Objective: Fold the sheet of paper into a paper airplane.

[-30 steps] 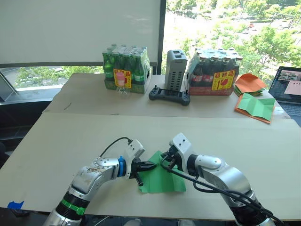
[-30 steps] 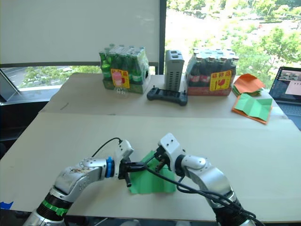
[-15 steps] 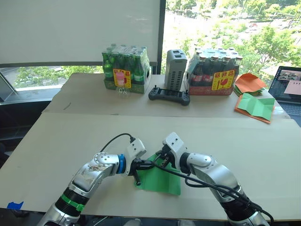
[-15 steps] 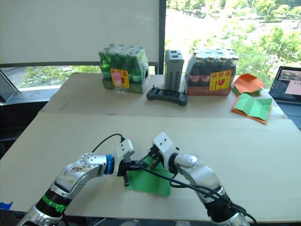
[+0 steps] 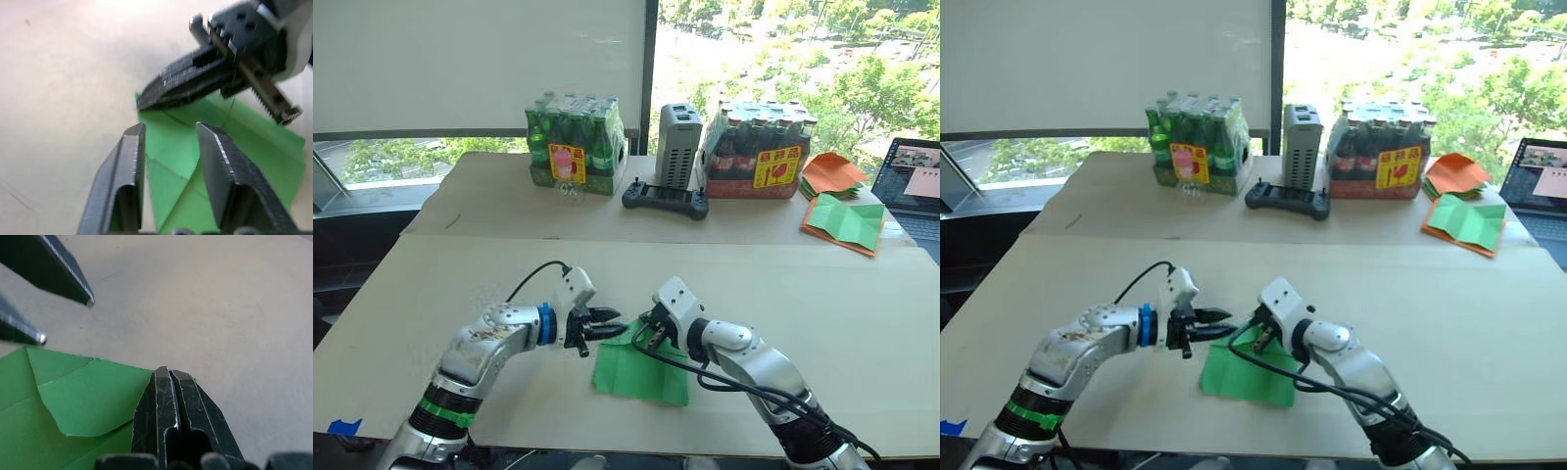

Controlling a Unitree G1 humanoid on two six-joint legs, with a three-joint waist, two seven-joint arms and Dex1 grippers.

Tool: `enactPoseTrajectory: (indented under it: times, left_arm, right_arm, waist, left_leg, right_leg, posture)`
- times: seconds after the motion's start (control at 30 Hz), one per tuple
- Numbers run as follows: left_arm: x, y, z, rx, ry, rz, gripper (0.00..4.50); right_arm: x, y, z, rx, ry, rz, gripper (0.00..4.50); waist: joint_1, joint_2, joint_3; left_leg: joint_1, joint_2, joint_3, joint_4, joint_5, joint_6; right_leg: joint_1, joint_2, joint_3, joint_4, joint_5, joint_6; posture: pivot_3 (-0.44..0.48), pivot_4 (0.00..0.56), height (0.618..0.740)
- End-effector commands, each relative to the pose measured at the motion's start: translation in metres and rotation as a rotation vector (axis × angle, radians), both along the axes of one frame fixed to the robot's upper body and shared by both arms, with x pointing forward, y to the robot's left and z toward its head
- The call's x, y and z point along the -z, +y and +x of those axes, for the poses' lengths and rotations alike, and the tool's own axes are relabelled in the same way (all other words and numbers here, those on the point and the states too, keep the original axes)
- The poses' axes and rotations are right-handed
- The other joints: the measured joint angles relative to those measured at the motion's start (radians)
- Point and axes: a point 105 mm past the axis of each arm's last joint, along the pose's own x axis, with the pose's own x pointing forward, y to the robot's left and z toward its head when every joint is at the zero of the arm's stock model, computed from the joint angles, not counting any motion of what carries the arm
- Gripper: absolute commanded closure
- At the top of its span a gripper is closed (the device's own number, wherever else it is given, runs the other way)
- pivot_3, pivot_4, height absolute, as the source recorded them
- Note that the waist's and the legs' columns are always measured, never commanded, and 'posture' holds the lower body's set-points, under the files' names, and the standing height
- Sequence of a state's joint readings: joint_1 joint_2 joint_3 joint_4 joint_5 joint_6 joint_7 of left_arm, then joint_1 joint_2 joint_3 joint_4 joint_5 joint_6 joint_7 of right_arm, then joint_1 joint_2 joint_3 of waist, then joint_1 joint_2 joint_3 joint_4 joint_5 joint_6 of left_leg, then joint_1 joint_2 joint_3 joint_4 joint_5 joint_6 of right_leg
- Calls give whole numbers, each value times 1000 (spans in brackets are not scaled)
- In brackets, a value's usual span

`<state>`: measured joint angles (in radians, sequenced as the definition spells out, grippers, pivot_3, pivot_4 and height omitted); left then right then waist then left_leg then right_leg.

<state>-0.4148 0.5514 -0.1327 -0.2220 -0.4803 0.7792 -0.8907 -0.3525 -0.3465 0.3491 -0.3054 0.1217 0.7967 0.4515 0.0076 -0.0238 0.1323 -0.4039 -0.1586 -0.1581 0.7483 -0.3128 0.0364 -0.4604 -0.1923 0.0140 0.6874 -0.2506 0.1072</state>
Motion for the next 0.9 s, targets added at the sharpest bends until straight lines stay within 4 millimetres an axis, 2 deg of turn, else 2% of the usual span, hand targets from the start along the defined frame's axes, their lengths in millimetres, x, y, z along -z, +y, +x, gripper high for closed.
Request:
enactPoseTrajectory:
  times: [0.03, 0.07, 0.27, 0.5, 0.7, 0.9]
  left_arm:
    - [-10, -5, 2, 26, -20, -41, 4238]
    - [-7, -6, 4, 16, -19, -31, 4461]
    - [18, -16, 16, 6, -46, 85, 4461]
    - [27, -27, 19, 29, -52, 97, 4461]
    - [49, -22, 26, -4, -30, 174, 4461]
    - [58, -21, 19, 17, -3, 189, 4461]
  right_arm:
    - [9, 1, -3, 1, 27, -11, 4500]
    - [9, 1, -3, 2, 27, -9, 4500]
    - [8, 3, -3, 1, 26, -4, 4500]
    - [7, 4, -4, 1, 24, -1, 4500]
    - [7, 5, -5, -1, 21, -3, 4500]
    - [6, 7, -5, -7, 21, 0, 4500]
  waist:
    - [-1, 0, 0]
    - [-1, 0, 0]
    - [-3, 0, 0]
    - [-6, 0, 0]
    - [-5, 0, 0]
    - [-6, 0, 0]
  left_leg:
    - [0, 0, 0, 0, 0, 0]
    - [0, 0, 0, 0, 0, 0]
    - [0, 0, 0, 0, 0, 0]
    - [0, 0, 0, 0, 0, 0]
    - [0, 0, 0, 0, 0, 0]
    - [1, 0, 0, 0, 0, 0]
  right_leg:
    - [0, 0, 0, 0, 0, 0]
    - [0, 0, 0, 0, 0, 0]
    - [0, 0, 0, 0, 0, 0]
    - [0, 0, 0, 0, 0, 0]
    - [0, 0, 0, 0, 0, 0]
    - [1, 0, 0, 0, 0, 0]
  posture:
    - [0, 150, 675]
    - [0, 150, 675]
    - [0, 150, 675]
    - [0, 150, 675]
    - [0, 150, 675]
    - [0, 150, 675]
